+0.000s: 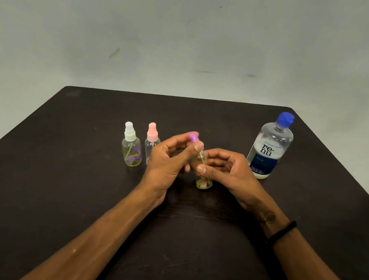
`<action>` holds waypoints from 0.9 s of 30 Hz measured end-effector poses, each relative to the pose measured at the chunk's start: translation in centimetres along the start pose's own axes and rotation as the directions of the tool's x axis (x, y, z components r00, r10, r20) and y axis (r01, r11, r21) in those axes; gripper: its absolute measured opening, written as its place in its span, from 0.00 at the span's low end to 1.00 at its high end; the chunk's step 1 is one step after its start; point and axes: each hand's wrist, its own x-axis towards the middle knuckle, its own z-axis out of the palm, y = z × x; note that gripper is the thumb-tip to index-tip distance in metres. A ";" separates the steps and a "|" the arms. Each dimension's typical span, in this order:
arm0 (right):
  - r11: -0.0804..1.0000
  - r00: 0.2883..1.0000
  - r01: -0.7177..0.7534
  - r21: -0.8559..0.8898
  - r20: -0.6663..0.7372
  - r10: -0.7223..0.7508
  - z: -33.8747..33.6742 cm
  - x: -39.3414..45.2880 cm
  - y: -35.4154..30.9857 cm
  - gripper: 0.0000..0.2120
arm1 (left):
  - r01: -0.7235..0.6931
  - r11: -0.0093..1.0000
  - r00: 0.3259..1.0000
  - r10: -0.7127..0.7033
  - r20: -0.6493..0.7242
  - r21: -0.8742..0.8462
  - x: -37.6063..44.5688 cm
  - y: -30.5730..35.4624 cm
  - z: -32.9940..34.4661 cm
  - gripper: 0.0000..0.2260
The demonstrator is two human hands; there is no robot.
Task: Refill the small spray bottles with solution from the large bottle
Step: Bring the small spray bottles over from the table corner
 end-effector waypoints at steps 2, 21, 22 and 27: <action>1.000 1.000 -0.002 0.009 -0.007 0.002 0.0 -0.1 0.0 0.19 | 0.019 1.000 0.999 -0.018 0.048 -0.012 -0.2 0.1 0.1 0.14; 0.998 1.000 0.004 -0.060 -0.018 -0.005 0.1 -0.3 0.1 0.16 | -0.111 0.994 0.994 0.112 -0.011 0.023 -0.1 0.3 0.2 0.15; 0.998 1.000 0.004 -0.065 -0.017 -0.005 0.1 -0.2 0.1 0.17 | -0.120 0.992 0.993 0.120 0.003 0.024 -0.1 0.4 0.2 0.16; 0.997 1.000 0.012 -0.080 -0.027 -0.014 -0.1 -0.2 0.2 0.19 | -0.164 0.985 0.986 0.162 0.036 0.050 -0.1 0.7 0.1 0.17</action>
